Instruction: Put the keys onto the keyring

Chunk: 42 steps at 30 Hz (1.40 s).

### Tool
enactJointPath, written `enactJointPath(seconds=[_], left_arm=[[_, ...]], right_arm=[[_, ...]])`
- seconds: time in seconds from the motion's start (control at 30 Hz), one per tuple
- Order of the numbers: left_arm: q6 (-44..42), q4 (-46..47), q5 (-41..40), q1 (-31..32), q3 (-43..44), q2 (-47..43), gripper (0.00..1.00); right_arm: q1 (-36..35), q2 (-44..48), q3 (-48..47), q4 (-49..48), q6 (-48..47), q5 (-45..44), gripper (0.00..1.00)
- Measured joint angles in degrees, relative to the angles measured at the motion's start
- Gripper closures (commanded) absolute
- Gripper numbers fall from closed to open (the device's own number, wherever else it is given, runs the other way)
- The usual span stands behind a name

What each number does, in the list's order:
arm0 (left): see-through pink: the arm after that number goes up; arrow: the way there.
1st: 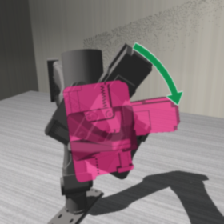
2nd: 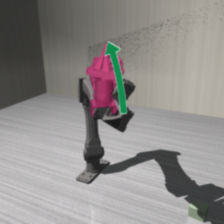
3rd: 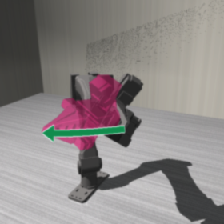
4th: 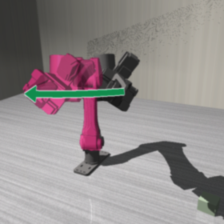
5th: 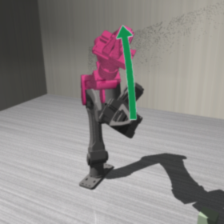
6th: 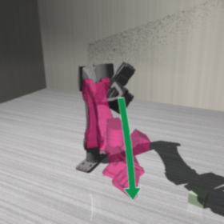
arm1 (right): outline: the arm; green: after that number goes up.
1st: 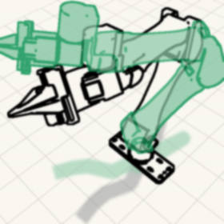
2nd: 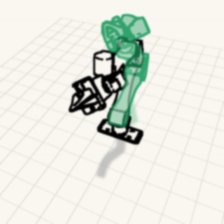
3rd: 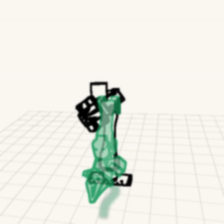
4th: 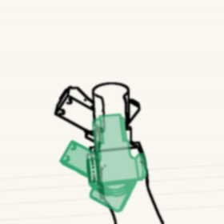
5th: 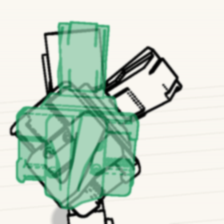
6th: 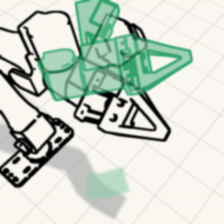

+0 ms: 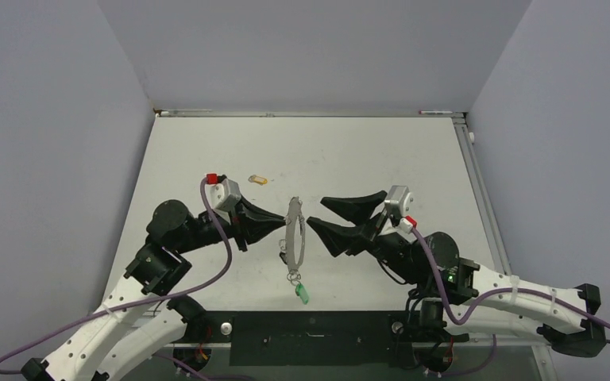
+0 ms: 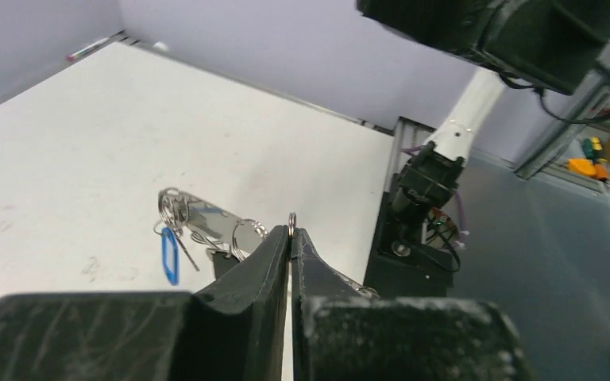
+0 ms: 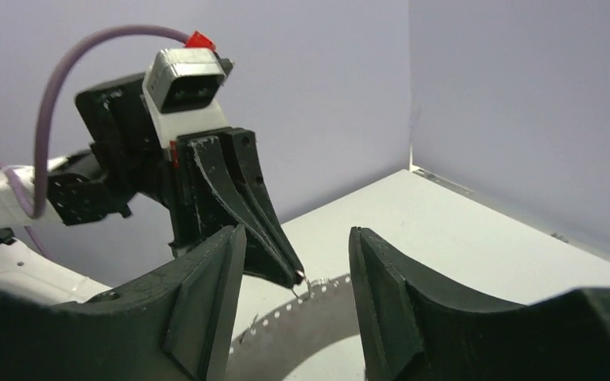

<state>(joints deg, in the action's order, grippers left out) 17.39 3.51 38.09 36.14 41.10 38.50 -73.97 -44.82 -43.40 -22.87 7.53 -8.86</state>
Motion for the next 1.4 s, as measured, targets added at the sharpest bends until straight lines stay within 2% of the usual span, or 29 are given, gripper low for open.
enactJointPath(seconds=[0.3, 0.6, 0.93, 1.23, 1.4], left_arm=[[-10.4, -28.5, -25.8, 2.4, 15.8, 7.3, 1.0], [-11.2, -51.1, -42.4, 3.7, 24.4, 19.8, 1.0], [-7.0, -65.6, -42.1, 4.2, 30.9, 24.5, 1.0], [-4.3, -69.0, -36.8, 4.4, 31.6, 24.6, 1.0], [-4.3, -69.0, -33.9, 4.4, 31.5, 24.3, 1.0]], right_arm=[[0.0, 0.0, -2.4, 14.0, -2.0, -4.2, 0.49], [0.0, -6.7, -2.4, 18.2, -2.0, -6.0, 0.49], [0.0, -7.6, -0.6, 15.9, -4.5, -5.2, 0.49], [0.0, -13.5, 3.4, 11.0, -12.0, 5.2, 0.49], [0.0, -17.6, 4.9, 8.5, -17.6, 11.4, 0.46]])
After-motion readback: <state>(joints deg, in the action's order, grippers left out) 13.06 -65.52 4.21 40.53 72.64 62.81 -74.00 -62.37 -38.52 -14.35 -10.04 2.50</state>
